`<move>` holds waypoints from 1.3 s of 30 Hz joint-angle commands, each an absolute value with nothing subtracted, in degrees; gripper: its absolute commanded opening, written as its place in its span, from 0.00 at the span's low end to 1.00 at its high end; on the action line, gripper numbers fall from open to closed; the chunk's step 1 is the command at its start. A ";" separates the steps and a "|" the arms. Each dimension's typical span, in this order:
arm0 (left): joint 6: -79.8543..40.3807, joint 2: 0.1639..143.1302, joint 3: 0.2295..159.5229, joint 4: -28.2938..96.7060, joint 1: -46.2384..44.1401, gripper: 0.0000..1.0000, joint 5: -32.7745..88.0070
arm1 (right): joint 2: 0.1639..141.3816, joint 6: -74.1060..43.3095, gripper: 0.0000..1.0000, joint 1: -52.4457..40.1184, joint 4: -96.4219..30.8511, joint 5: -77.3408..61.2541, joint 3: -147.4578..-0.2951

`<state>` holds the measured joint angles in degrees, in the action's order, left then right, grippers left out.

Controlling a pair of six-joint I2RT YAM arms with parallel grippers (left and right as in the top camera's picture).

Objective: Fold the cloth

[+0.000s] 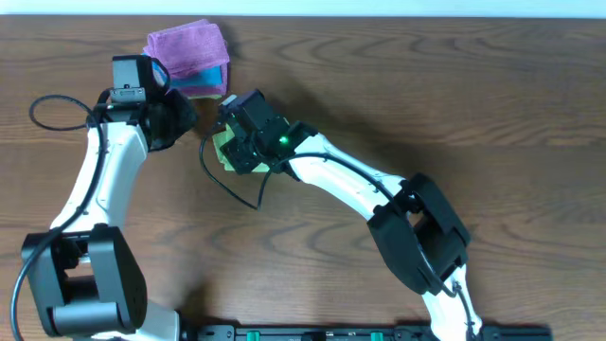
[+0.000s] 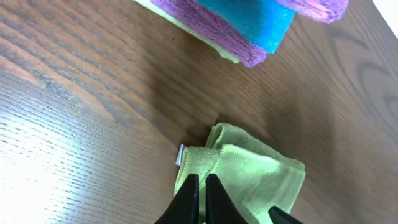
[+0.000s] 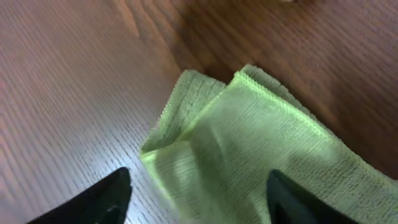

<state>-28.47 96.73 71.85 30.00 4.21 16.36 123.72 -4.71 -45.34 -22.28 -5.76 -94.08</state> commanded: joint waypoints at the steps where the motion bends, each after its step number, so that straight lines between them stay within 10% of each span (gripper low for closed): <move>1: -27.38 95.09 72.18 30.22 4.62 0.07 16.27 | 124.70 -4.43 0.76 -46.50 -23.05 -5.78 -96.64; 11: -27.40 93.45 72.18 31.94 6.81 0.22 16.64 | 123.31 -10.81 0.99 -45.50 -33.10 -4.58 -100.68; 16: -27.42 91.35 72.18 34.89 9.32 0.81 21.41 | 118.65 -13.56 0.99 -41.23 -39.18 -4.51 -100.90; 19: -27.40 90.96 72.18 35.88 10.35 0.95 24.51 | 115.77 -13.19 0.99 -38.37 -43.42 -4.99 -100.90; 39: -33.50 91.02 66.02 34.81 7.42 0.95 33.78 | 75.68 -5.78 0.99 -18.00 -48.90 -11.03 -68.97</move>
<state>-30.74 91.59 68.14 35.86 8.51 31.62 83.11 -6.15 -19.77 -50.39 -8.78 -75.00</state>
